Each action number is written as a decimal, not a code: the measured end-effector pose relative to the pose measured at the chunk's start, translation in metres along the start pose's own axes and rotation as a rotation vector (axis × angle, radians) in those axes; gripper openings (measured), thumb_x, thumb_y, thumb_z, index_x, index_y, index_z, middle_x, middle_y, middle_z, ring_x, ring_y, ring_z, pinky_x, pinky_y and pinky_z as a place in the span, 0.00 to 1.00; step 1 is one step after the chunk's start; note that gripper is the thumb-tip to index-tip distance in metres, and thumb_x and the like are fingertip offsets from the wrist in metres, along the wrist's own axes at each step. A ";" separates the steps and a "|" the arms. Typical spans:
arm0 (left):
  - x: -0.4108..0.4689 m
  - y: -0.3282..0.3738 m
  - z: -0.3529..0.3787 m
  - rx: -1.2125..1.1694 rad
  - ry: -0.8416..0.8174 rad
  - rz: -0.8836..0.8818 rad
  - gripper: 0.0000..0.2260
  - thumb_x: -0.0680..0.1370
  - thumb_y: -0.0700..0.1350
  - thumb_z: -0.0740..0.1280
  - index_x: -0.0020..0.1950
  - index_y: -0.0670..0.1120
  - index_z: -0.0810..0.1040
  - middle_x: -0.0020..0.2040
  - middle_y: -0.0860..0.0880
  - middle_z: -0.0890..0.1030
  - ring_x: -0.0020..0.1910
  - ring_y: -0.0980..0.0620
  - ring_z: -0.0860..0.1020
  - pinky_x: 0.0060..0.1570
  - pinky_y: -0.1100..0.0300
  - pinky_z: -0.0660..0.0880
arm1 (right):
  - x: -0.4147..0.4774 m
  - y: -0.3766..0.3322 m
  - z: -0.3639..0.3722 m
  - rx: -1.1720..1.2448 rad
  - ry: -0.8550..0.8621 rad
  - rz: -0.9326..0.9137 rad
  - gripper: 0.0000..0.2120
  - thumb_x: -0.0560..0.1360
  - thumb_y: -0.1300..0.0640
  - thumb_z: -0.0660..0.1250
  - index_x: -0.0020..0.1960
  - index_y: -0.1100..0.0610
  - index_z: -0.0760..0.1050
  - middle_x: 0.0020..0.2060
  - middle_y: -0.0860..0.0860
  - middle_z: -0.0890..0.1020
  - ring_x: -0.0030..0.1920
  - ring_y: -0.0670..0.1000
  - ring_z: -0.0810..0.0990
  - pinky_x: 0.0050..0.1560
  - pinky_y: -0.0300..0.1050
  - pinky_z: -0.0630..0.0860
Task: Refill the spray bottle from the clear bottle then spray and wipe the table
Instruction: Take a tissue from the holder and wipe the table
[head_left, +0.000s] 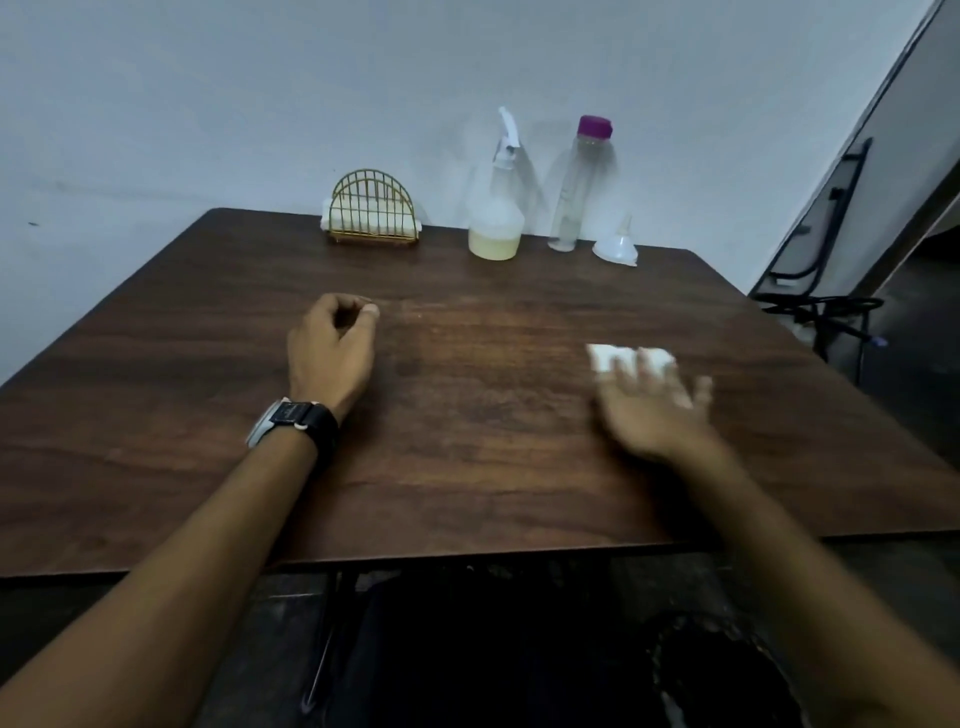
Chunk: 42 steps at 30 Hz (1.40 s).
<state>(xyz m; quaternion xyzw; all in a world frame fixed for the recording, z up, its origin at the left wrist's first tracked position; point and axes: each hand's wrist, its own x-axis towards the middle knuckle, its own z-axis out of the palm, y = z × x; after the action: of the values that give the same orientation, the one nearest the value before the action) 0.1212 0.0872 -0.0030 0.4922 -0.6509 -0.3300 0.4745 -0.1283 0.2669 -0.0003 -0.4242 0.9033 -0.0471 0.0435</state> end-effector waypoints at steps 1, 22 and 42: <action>-0.001 0.000 0.000 0.011 -0.008 -0.004 0.09 0.80 0.51 0.67 0.53 0.48 0.82 0.50 0.52 0.83 0.52 0.51 0.80 0.57 0.54 0.75 | -0.006 -0.039 0.006 0.009 0.052 -0.101 0.22 0.84 0.40 0.40 0.77 0.36 0.58 0.81 0.45 0.59 0.82 0.56 0.50 0.76 0.73 0.43; -0.075 0.016 -0.007 0.414 -0.329 0.213 0.20 0.83 0.50 0.61 0.72 0.43 0.71 0.66 0.38 0.78 0.64 0.36 0.75 0.64 0.48 0.70 | -0.042 0.152 -0.012 0.007 -0.093 0.285 0.28 0.85 0.42 0.39 0.84 0.41 0.42 0.84 0.46 0.41 0.84 0.53 0.40 0.80 0.66 0.36; -0.081 0.019 -0.019 0.203 -0.229 0.050 0.18 0.83 0.56 0.59 0.71 0.51 0.73 0.67 0.44 0.79 0.66 0.41 0.76 0.65 0.47 0.70 | -0.102 -0.085 0.032 0.118 0.007 -0.469 0.26 0.86 0.45 0.48 0.83 0.46 0.54 0.84 0.49 0.50 0.84 0.54 0.42 0.80 0.64 0.38</action>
<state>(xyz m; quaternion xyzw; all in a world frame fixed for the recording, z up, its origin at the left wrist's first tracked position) 0.1378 0.1703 -0.0038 0.4806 -0.7427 -0.3045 0.3532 0.0056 0.2901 -0.0176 -0.6188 0.7759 -0.1101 0.0532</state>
